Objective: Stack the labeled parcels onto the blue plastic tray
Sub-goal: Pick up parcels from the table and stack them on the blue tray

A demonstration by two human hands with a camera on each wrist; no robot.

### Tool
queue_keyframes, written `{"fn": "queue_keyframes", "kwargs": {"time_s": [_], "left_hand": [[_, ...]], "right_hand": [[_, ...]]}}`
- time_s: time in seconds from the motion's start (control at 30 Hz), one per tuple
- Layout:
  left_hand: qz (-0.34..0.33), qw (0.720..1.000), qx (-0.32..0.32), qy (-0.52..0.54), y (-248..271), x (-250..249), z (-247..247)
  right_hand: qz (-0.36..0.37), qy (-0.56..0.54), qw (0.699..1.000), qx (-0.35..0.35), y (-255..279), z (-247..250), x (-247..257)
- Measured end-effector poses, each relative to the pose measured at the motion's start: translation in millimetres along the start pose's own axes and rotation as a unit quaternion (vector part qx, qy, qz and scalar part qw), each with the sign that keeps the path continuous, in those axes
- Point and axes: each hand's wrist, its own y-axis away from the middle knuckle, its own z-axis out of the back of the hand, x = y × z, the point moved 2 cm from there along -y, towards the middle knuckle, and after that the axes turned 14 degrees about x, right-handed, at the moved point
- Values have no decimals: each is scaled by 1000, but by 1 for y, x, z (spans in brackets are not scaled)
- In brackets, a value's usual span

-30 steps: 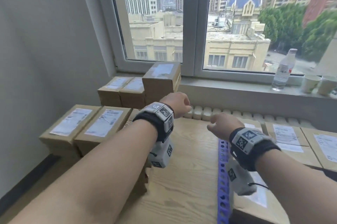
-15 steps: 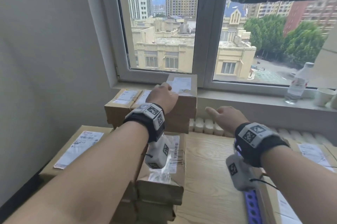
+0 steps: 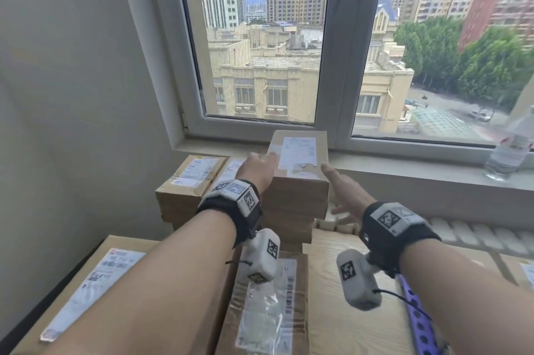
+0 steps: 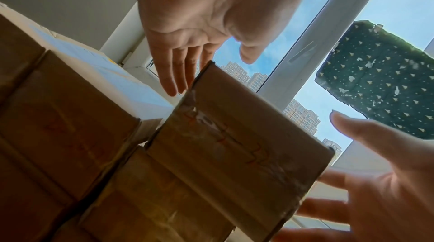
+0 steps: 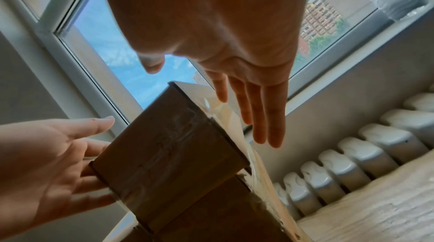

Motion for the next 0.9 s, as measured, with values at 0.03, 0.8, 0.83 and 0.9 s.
{"fn": "queue_keyframes", "kwargs": {"time_s": [0.03, 0.8, 0.83, 0.9], "left_hand": [[1, 1000, 4, 9, -4, 1, -1], [-94, 971, 68, 211, 64, -27, -21], [-98, 968, 80, 216, 72, -28, -26], [-107, 965, 103, 217, 84, -28, -37]], "right_hand": [[-3, -5, 1000, 5, -4, -1, 0], [122, -208, 967, -87, 47, 25, -24], [125, -208, 966, -93, 51, 30, -31], [130, -215, 963, -102, 65, 36, -46]]}}
